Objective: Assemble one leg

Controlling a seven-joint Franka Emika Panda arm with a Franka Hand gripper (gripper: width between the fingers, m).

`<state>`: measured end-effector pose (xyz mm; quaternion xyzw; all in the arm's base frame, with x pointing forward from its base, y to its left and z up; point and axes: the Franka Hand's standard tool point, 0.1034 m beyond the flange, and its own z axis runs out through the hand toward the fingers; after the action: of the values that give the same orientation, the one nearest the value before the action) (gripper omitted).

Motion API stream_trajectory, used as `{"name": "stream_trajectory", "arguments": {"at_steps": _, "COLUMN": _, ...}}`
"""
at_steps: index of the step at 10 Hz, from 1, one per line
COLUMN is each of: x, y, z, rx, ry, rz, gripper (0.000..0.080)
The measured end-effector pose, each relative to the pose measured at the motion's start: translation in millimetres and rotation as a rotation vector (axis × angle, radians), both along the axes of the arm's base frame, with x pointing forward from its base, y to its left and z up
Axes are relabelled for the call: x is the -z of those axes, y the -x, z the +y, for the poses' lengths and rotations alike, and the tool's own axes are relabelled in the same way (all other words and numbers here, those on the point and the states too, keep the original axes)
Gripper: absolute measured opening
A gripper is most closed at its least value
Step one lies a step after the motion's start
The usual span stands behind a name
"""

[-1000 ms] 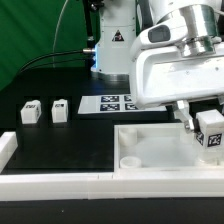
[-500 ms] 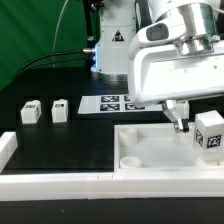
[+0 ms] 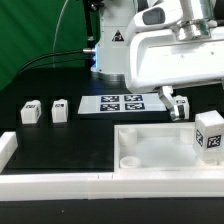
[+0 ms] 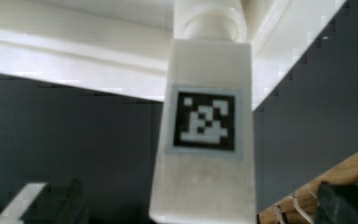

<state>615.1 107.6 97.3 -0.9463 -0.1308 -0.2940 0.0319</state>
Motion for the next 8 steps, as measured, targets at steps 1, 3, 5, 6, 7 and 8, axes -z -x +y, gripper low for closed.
{"name": "stream_trajectory", "arguments": {"at_steps": 1, "x": 0.1, "y": 0.1, "z": 0.0, "rx": 0.000, "ry": 0.000, "rz": 0.000, "gripper": 0.0649}}
{"name": "stream_trajectory", "arguments": {"at_steps": 3, "x": 0.6, "y": 0.3, "z": 0.1, "rx": 0.000, "ry": 0.000, "rz": 0.001, "gripper": 0.0649}}
{"name": "stream_trajectory", "arguments": {"at_steps": 5, "x": 1.3, "y": 0.4, "z": -0.6, "rx": -0.003, "ry": 0.002, "rz": 0.026, "gripper": 0.0649}}
{"name": "stream_trajectory", "arguments": {"at_steps": 6, "x": 1.8, "y": -0.3, "z": -9.5, "rx": 0.009, "ry": 0.006, "rz": 0.035, "gripper": 0.0649}}
{"name": "stream_trajectory", "arguments": {"at_steps": 7, "x": 5.3, "y": 5.3, "z": -7.5, "rx": 0.010, "ry": 0.004, "rz": 0.139, "gripper": 0.0649}}
{"name": "stream_trajectory", "arguments": {"at_steps": 8, "x": -0.1, "y": 6.8, "z": -2.4, "rx": 0.004, "ry": 0.007, "rz": 0.208, "gripper": 0.0649}}
